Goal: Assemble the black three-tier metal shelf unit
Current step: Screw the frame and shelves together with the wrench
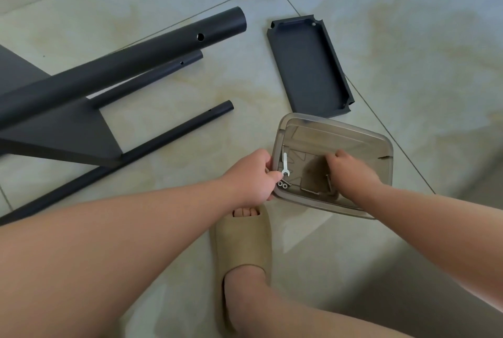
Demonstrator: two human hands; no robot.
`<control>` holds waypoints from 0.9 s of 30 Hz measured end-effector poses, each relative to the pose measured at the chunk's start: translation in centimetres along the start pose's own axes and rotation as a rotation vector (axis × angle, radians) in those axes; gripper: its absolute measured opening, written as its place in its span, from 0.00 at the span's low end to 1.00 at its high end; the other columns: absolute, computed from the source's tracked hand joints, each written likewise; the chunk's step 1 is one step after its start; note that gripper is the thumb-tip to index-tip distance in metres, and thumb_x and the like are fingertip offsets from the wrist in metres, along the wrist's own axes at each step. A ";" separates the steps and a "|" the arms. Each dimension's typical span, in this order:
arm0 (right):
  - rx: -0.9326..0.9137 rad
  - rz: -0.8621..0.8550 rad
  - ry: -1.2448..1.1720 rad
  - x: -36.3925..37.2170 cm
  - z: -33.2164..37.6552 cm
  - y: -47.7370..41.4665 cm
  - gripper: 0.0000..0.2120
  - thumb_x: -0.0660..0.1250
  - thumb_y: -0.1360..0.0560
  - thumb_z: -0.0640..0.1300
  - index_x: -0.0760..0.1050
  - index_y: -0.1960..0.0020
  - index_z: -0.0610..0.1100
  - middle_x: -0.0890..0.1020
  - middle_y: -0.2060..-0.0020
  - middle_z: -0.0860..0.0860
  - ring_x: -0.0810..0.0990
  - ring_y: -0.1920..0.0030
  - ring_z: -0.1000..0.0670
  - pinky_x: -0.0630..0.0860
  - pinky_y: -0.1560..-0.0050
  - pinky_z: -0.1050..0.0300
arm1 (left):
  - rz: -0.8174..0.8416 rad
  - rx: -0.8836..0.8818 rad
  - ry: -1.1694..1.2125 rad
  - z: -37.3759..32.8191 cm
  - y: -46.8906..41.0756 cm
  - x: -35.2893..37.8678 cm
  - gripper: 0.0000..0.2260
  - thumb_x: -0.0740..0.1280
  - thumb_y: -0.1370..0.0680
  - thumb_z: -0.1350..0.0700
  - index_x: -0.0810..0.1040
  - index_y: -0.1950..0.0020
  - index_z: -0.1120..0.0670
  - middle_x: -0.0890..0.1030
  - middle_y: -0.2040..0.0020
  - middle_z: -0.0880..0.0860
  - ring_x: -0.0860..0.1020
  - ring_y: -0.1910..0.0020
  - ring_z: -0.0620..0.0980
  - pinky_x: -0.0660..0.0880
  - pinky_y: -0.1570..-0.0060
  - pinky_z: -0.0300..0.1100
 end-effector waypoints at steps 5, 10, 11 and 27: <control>0.002 -0.005 0.041 -0.5 0.3 -0.9 0.12 0.63 0.22 0.31 0.71 0.39 0.39 0.76 0.47 0.42 0.80 0.49 0.39 0.75 0.57 0.48 | 0.006 0.001 0.005 0.2 0.0 0.0 0.04 0.62 0.17 0.55 0.69 0.49 0.53 0.82 0.53 0.55 0.82 0.62 0.50 0.73 0.65 0.38; -0.019 -0.009 0.094 -0.5 0.6 -1.2 0.14 0.63 0.22 0.31 0.69 0.38 0.40 0.78 0.47 0.42 0.81 0.48 0.38 0.76 0.57 0.48 | 0.009 0.003 0.020 0.3 0.0 0.0 0.04 0.62 0.17 0.55 0.69 0.48 0.53 0.81 0.53 0.55 0.82 0.62 0.49 0.72 0.67 0.36; -0.022 -0.012 0.085 -0.5 0.6 -1.2 0.14 0.63 0.22 0.31 0.69 0.38 0.40 0.78 0.46 0.42 0.80 0.48 0.39 0.76 0.57 0.48 | 0.009 0.001 0.021 0.3 0.0 0.0 0.04 0.62 0.17 0.55 0.69 0.48 0.53 0.81 0.53 0.55 0.82 0.62 0.49 0.71 0.69 0.35; -0.151 0.001 0.417 0.4 1.2 -1.2 0.16 0.63 0.19 0.39 0.68 0.32 0.43 0.77 0.38 0.43 0.78 0.39 0.40 0.76 0.39 0.48 | 0.008 0.003 0.002 0.2 0.0 0.1 0.04 0.62 0.17 0.54 0.70 0.46 0.55 0.82 0.51 0.56 0.84 0.56 0.53 0.78 0.56 0.45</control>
Point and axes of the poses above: each hand's wrist, its own y-axis away from the middle knuckle, its own x-axis out of the palm, z = x × y, the point moved 6 cm from there along -y, towards the middle knuckle
